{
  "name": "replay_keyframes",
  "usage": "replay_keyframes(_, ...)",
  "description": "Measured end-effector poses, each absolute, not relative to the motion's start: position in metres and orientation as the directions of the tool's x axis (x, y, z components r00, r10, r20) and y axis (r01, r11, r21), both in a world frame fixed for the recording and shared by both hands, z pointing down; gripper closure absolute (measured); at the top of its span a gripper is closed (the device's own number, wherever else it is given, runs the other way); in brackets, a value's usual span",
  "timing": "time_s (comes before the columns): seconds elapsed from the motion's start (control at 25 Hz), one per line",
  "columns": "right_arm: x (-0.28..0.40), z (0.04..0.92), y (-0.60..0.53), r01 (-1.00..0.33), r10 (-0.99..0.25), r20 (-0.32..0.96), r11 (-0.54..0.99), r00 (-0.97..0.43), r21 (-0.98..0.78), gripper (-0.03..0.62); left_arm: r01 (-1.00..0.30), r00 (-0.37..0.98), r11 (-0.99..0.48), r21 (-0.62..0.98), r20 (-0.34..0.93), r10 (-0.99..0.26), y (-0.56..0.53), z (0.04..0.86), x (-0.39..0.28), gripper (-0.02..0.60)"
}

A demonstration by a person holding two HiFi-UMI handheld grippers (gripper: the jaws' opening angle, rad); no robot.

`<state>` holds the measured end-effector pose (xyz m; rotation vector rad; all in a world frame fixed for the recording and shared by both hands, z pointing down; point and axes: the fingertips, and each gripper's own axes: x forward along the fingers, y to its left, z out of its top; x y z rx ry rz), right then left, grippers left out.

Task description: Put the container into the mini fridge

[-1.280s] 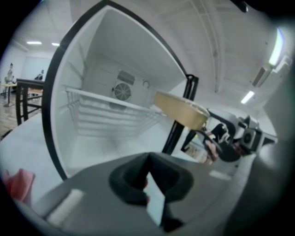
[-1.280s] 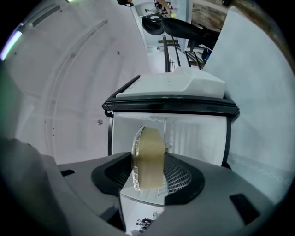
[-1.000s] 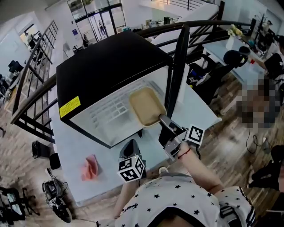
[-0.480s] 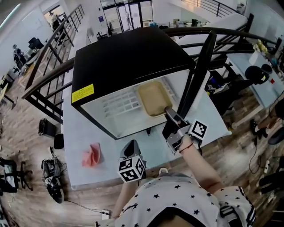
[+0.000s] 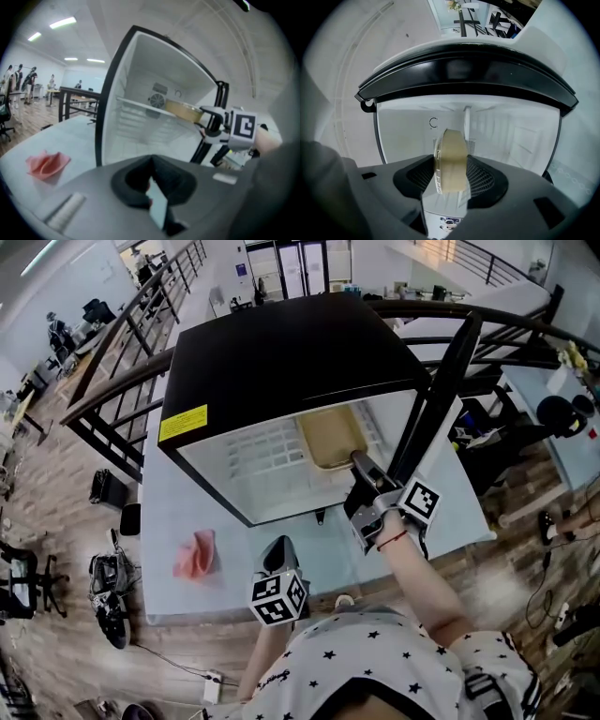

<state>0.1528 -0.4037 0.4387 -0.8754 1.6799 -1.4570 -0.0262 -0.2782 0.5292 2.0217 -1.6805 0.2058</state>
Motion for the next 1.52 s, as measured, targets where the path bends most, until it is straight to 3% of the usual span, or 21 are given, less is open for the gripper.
replay_keyframes(0.88,0.144,0.438,-0.434,-0.001,-0.849,-0.107,0.126,-0.517,-0.992,0.375,-0.962,0.157,-0.045,0.270,0.413,-0.897,-0.272,0.533,-0.020,0.575)
replay_keyframes(1.28,0.148,0.430,-0.424,0.053,-0.829,-0.185,0.185,-0.528,-0.981,0.345,-0.962,0.156,-0.047,0.269,0.403,-0.902,-0.263,0.530,-0.016,0.575)
replay_keyframes(1.52,0.145,0.430,-0.405,-0.001,-0.798,-0.185,0.226,-0.574,-0.974,0.345,-0.961,0.149,-0.036,0.275,0.404,-0.902,-0.252,0.528,-0.018,0.575)
